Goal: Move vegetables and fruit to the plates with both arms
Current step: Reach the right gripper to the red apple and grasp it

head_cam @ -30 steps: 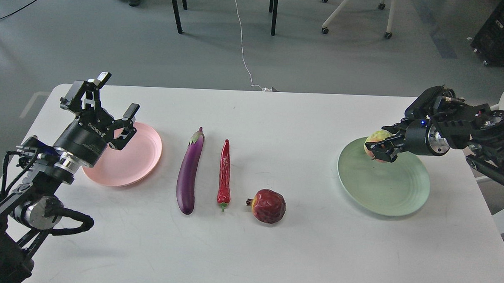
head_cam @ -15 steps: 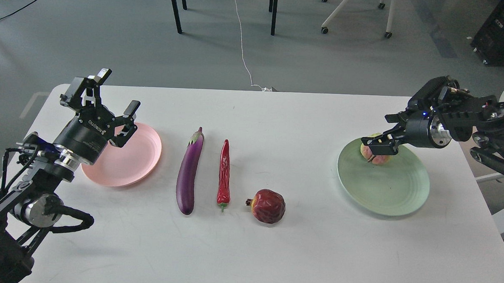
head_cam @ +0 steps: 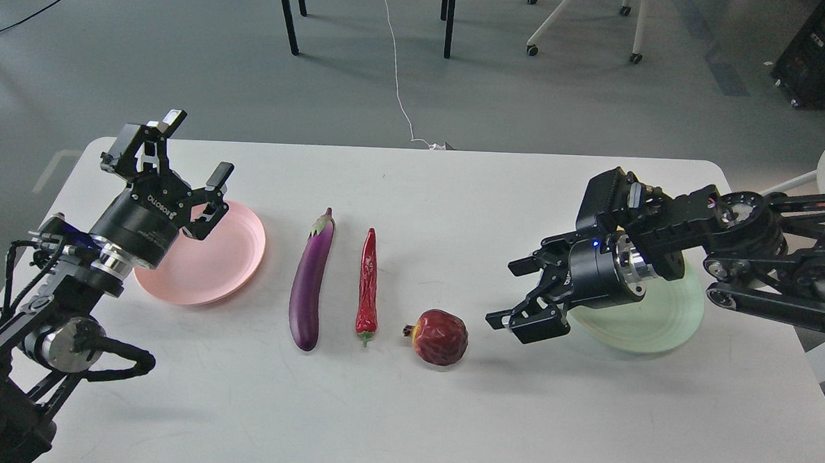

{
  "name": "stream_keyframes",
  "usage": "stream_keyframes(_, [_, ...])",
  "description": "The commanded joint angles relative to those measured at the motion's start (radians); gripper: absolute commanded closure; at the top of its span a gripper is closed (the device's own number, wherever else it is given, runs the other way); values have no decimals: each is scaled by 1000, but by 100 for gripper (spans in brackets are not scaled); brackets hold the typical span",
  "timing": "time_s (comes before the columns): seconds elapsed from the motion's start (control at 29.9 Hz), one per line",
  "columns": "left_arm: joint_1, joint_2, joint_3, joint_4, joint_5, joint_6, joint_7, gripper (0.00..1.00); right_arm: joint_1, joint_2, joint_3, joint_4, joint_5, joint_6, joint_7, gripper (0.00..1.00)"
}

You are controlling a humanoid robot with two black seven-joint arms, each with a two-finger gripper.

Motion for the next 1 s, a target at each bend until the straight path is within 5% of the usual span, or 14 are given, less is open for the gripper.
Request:
stream_keyframes(0.0, [1,-2,0,-1,1,2,0,1,0,65,-14,-19,1,6,0,3])
stream_keyframes(0.77, [4,3,-2,-9,0,2,-2,1,-45,370,-66,-270,4,3,0,3])
stream_keyframes(0.97, [7,4,-2,-9,0,2,-2,1,-62,384,-69,-290,4,3,0,14])
